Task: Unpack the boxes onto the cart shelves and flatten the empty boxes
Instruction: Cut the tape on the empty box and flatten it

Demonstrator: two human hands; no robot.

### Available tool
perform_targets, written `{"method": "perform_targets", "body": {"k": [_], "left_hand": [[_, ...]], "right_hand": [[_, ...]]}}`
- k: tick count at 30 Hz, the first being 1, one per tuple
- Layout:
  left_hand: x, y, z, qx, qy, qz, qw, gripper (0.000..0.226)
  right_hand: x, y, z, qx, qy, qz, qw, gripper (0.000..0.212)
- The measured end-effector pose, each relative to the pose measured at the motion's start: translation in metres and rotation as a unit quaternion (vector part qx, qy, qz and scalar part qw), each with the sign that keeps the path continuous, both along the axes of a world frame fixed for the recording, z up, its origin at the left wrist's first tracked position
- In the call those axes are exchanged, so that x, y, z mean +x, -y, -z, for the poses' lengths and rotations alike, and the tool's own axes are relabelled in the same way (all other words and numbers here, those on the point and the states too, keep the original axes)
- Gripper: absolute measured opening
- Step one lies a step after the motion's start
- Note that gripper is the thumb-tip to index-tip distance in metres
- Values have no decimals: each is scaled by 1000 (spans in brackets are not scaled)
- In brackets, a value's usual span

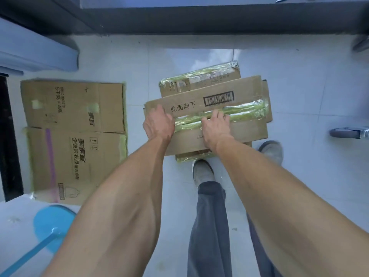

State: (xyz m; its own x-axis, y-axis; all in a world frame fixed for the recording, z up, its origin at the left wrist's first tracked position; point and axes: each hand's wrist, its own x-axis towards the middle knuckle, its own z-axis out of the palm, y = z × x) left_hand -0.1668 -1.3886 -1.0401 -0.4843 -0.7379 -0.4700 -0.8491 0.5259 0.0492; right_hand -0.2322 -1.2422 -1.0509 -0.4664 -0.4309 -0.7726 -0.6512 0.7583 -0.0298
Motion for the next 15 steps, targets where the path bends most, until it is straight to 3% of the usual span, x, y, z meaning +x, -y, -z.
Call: {"method": "perform_targets", "body": {"k": [4, 7, 11, 15], "left_hand": [[18, -6, 8, 20, 10, -7, 1000, 18], [23, -18, 12, 33, 26, 10, 999, 24], [24, -36, 9, 29, 27, -21, 999, 31], [24, -43, -11, 4, 1, -44, 999, 36]], "right_hand": [[6, 4, 6, 35, 31, 38, 998, 43], [11, 8, 7, 35, -9, 19, 999, 42], [4, -2, -6, -11, -92, -61, 994, 18], [7, -29, -30, -77, -28, 4, 997, 23]]}}
